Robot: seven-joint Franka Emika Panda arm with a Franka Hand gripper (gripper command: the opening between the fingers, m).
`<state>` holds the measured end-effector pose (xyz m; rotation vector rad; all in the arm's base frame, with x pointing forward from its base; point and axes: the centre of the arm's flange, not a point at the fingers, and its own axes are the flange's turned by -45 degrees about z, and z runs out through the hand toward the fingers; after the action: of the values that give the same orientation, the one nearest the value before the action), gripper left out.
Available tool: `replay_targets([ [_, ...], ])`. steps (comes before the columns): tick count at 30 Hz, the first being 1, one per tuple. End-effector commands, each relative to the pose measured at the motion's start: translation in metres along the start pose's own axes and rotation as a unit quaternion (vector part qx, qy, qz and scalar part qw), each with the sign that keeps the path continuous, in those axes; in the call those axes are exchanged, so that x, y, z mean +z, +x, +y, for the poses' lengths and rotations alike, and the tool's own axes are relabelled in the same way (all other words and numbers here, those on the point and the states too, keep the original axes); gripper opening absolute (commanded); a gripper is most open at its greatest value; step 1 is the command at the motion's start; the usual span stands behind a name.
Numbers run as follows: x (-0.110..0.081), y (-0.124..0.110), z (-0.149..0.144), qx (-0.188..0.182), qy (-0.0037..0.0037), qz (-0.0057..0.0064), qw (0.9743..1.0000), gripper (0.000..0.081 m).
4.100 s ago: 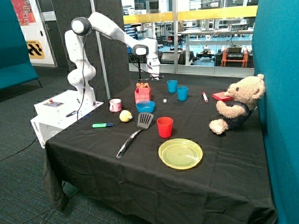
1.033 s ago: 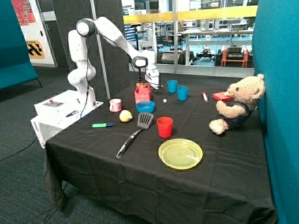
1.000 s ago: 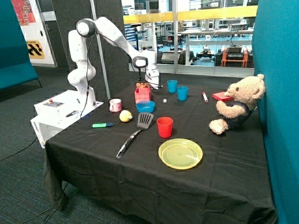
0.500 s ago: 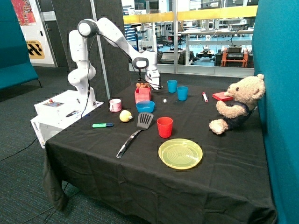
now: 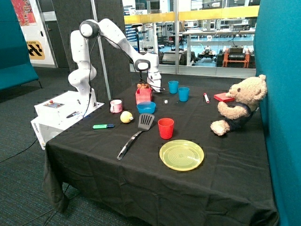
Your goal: Put the ball in the red pot
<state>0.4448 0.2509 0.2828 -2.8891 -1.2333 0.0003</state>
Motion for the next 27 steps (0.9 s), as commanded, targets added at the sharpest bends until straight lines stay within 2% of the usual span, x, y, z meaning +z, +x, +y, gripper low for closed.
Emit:
replay_targets([
  [1, 0.005, 0.0013, 0.0045, 0.002, -0.00015, 0.0, 1.0, 0.0],
  [27, 0.0082, -0.0036, 0.0063, -0.001, -0.00015, 0.0, 1.0, 0.0],
])
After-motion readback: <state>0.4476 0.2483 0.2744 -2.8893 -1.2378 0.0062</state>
